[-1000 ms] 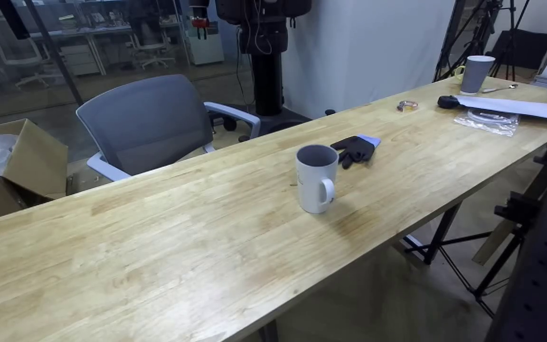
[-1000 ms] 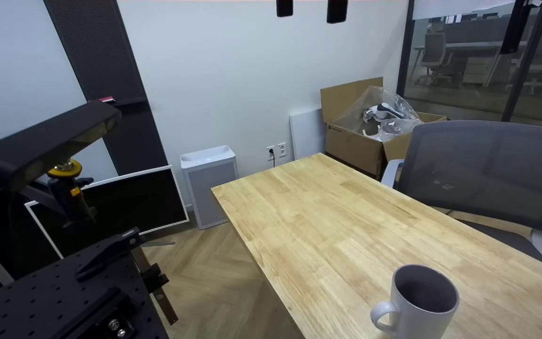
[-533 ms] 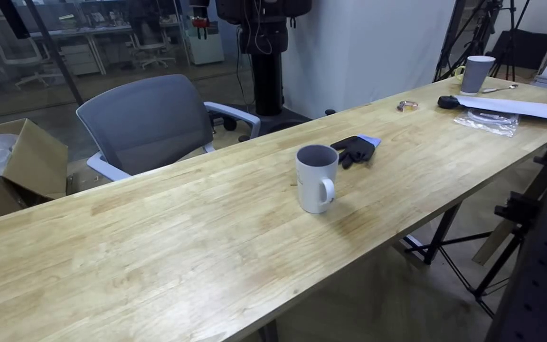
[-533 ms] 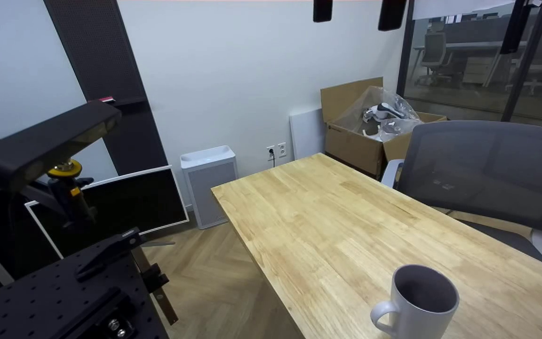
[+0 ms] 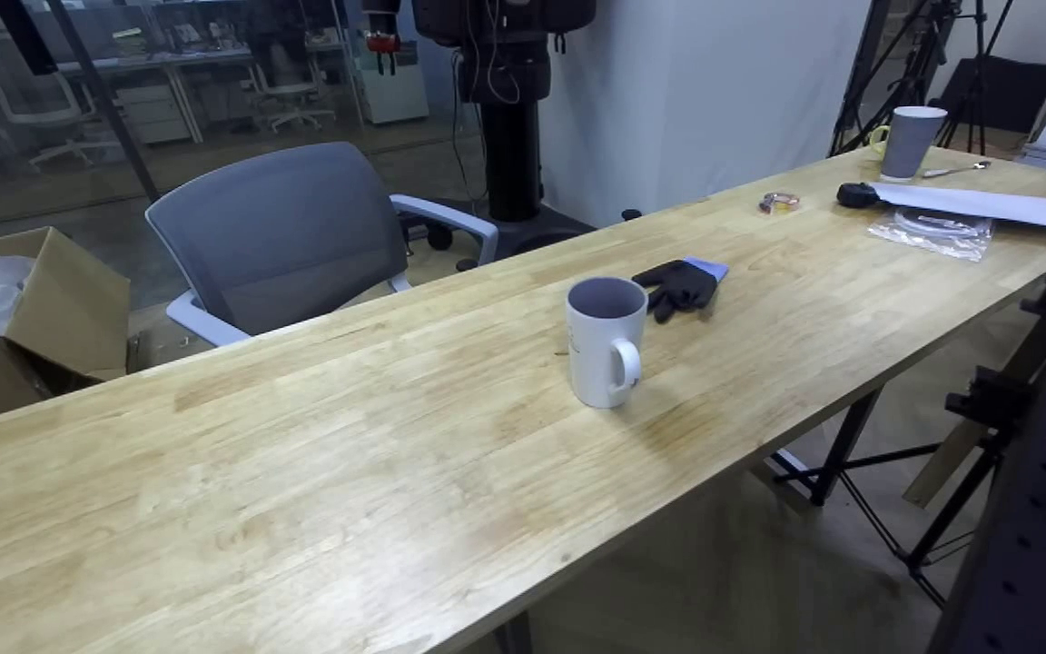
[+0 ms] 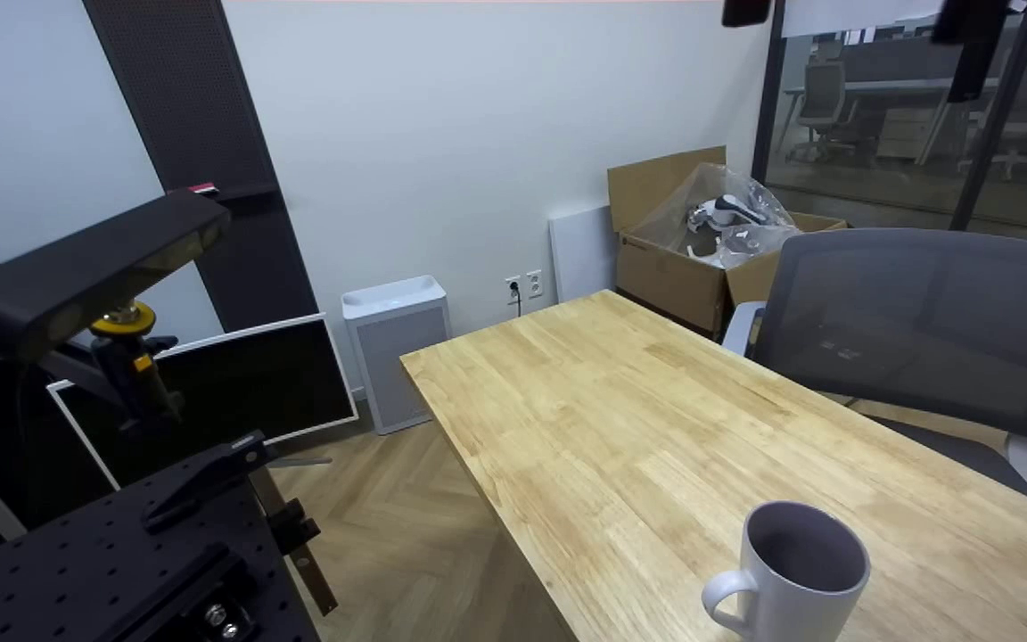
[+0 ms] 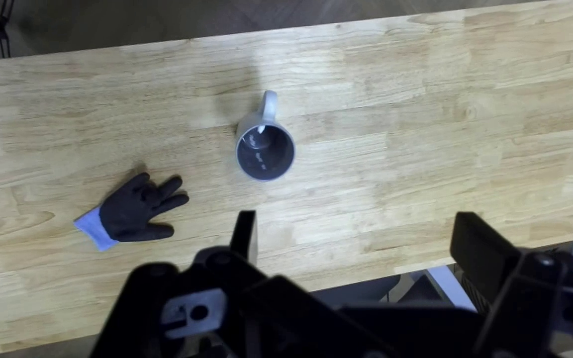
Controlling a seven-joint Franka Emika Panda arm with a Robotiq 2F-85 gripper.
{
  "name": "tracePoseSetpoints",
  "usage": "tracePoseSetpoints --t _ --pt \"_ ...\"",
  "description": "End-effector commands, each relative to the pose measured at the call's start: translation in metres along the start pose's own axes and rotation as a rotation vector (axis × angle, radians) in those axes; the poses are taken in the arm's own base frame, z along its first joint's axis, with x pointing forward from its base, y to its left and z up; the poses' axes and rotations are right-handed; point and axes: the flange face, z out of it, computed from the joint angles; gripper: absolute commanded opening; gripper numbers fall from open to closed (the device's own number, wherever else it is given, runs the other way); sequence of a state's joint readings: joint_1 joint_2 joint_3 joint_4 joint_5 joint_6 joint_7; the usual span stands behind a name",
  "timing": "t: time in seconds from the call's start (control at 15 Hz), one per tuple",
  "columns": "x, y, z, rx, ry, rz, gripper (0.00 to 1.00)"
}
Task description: Move the white mug backwards
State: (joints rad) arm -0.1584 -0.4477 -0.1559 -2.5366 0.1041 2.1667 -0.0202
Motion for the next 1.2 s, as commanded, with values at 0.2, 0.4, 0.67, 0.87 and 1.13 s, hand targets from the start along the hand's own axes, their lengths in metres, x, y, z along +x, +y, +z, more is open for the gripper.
tracePoseSetpoints --t 0.2,0.4,0.67,0.87,1.13 --pt "0.014 0.039 -0.001 -0.024 0.095 0.079 1.00" --pt "0.024 0.047 0.012 -0.043 0.112 0.093 1.00" --pt "0.035 0.054 0.045 -0.062 0.066 0.111 1.00" --pt "0.042 0.058 0.073 -0.076 0.017 0.119 1.00" --pt "0.051 0.064 0.106 -0.097 -0.036 0.131 1.00"
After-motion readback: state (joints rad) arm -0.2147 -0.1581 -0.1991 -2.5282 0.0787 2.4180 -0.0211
